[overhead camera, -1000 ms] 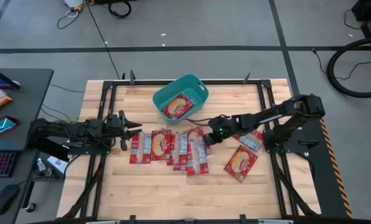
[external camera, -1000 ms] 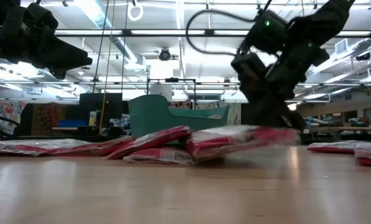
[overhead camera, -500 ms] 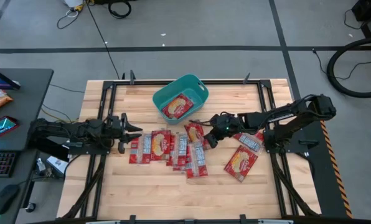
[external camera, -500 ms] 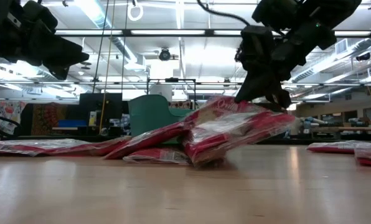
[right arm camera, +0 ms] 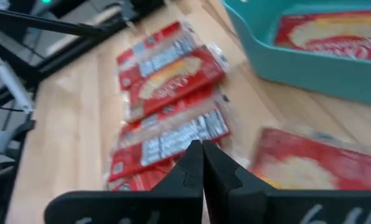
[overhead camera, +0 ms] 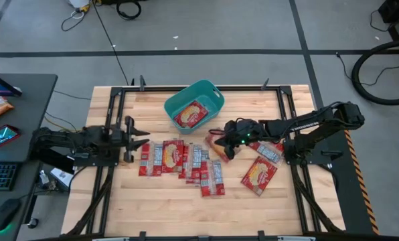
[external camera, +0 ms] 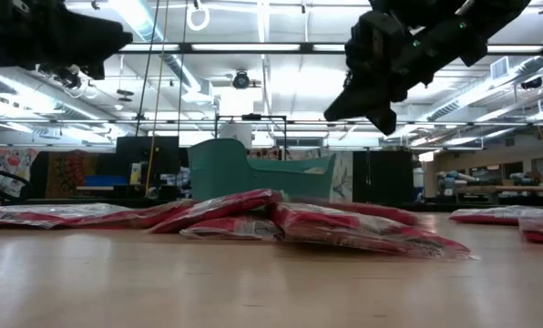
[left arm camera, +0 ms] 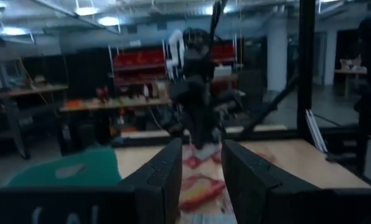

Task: Sort popcorn bags into baskets
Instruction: Put the popcorn bag into the blue bin

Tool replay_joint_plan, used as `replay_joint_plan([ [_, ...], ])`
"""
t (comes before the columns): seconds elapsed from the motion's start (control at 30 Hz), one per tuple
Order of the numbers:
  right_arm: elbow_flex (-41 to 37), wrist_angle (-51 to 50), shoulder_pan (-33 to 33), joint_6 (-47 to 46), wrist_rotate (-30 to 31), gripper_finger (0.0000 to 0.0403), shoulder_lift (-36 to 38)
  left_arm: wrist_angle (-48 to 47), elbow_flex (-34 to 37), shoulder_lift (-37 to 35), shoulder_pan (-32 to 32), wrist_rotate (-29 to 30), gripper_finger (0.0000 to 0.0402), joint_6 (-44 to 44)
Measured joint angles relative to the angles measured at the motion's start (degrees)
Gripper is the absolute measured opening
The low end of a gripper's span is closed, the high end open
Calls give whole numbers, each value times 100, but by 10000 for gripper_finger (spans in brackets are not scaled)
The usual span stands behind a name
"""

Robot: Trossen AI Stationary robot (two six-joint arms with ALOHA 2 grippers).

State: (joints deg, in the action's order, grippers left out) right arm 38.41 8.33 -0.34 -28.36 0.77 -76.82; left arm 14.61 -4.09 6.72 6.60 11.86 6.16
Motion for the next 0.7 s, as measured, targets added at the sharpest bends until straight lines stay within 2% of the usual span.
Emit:
replay_joint_plan([
  [0.33, 4, 89, -37, -184, -207, 5, 0, -16, 1, 0, -1, 10, 119, -732],
  [0.5, 4, -734, -40, 165, 215, 16, 0, -305, 0, 2, 1, 246, 119, -920],
  [0.7, 2, -751, 189, 1242, 785, 36, -83, -443, 2, 149, -1, 954, 119, -1133],
])
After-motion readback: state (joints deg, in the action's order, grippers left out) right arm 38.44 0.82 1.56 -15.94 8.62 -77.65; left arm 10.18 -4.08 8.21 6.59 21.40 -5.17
